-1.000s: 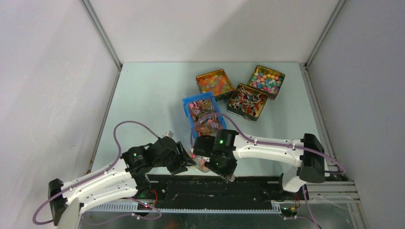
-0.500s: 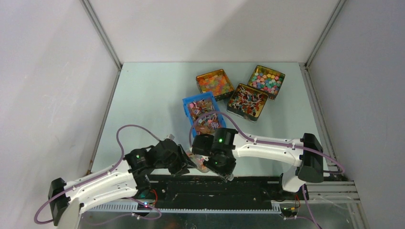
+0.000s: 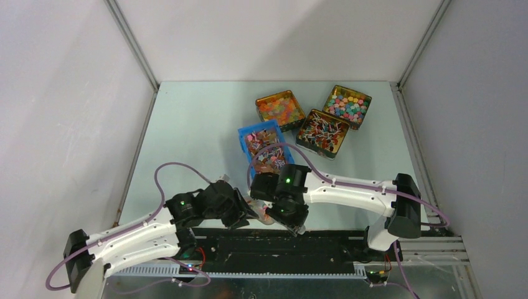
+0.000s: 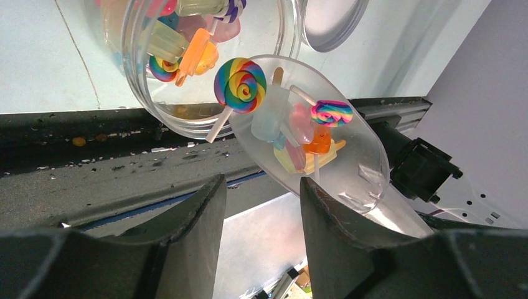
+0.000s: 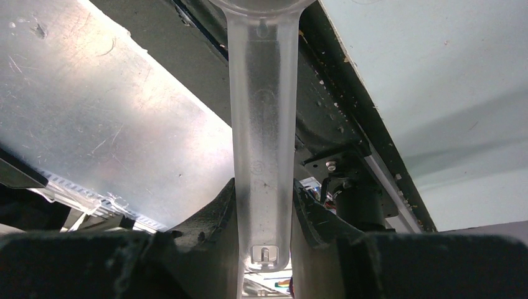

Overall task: Pack the candies
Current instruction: Place the fake candies in the packing bottle.

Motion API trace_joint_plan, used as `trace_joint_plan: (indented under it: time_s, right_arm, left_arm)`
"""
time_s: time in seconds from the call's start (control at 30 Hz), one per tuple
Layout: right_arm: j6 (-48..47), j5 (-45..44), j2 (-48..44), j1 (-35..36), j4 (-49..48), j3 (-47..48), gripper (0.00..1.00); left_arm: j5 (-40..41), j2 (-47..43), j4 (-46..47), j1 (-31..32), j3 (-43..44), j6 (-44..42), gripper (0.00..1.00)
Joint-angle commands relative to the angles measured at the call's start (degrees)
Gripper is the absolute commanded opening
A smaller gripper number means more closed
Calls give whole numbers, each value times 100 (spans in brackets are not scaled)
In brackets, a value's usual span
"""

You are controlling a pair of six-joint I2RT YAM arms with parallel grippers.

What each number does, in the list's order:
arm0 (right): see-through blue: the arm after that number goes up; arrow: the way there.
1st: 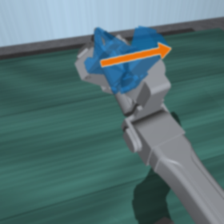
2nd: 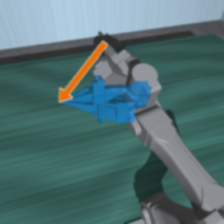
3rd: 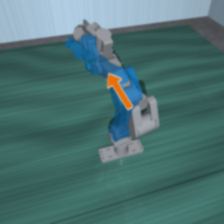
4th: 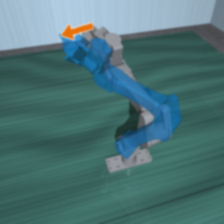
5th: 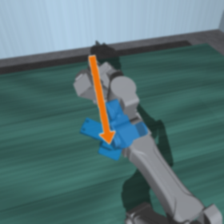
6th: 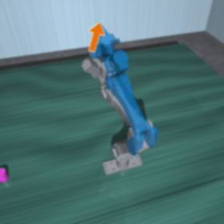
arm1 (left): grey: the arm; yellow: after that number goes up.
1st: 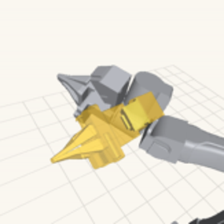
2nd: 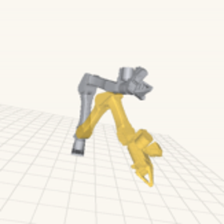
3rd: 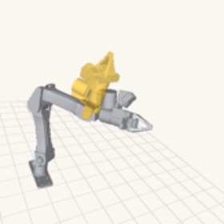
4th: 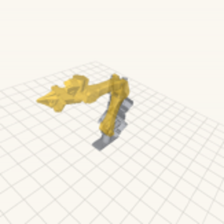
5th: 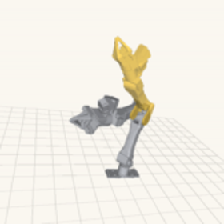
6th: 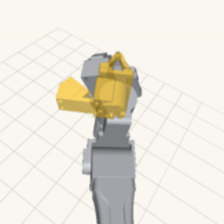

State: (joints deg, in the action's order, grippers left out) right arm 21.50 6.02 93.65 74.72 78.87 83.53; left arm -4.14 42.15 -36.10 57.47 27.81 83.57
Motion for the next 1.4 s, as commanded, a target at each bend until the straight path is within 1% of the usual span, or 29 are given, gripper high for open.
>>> trace_joint_plan:
  time_s: [0.0,0.67,1.37]
  right_arm:
    - [87,-164,19,-59,69,391,0]
    - [86,-262,1,-116,152,610,0]
    - [40,-345,177,-127,258,992,0]
  left_arm:
    - [-128,70,-11,-2,38,-47,51]
    - [-72,29,-116,-34,78,-69,50]
    - [10,-102,-264,-68,93,-50,49]
